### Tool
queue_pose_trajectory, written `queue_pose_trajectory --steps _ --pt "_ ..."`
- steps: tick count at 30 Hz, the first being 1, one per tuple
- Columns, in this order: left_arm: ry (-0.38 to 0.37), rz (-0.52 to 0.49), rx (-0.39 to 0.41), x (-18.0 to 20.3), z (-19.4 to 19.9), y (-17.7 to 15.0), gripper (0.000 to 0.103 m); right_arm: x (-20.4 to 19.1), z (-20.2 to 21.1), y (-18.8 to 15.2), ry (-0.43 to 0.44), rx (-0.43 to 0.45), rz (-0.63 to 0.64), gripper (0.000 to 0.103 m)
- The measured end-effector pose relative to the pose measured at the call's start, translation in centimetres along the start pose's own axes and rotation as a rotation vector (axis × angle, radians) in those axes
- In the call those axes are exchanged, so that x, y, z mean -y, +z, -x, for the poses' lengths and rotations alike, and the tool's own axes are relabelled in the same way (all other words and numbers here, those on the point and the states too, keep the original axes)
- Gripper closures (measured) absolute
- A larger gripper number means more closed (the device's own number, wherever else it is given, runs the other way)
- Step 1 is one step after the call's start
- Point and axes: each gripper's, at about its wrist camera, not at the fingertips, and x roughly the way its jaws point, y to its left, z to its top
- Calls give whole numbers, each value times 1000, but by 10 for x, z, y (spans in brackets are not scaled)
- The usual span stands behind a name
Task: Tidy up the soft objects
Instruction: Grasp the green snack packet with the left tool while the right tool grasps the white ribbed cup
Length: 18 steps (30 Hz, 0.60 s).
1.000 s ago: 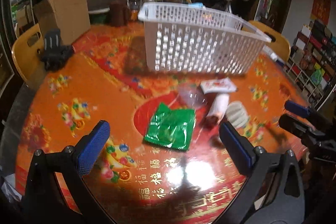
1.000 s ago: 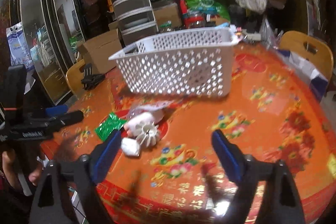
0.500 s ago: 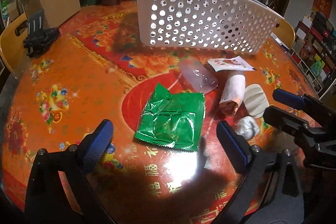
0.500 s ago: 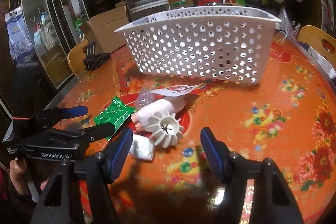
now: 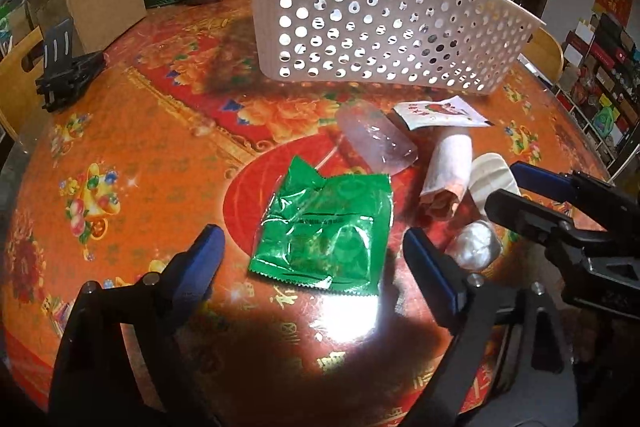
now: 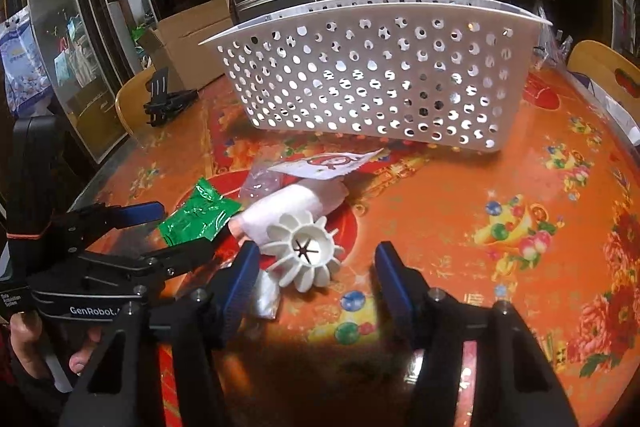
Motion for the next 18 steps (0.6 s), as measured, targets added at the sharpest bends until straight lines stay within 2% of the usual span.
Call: queue_pose_trajectory --steps 5,8,9,12,14,18 --pt "32 -25 0 5 0 -2 23 -2 -5 2 21 -15 4 53" --pt "27 -43 8 9 1 -2 31 -4 -6 1 34 -23 11 61" --pt "23 -48 11 10 2 -2 36 -4 -6 1 34 -20 11 61" --pt "19 -56 17 12 3 -3 40 -2 -3 0 39 -3 2 61" --pt "18 -55 29 11 5 -4 48 0 1 -2 46 17 -5 61" --pt "10 -48 41 8 9 -8 50 3 6 -3 49 43 -9 61"
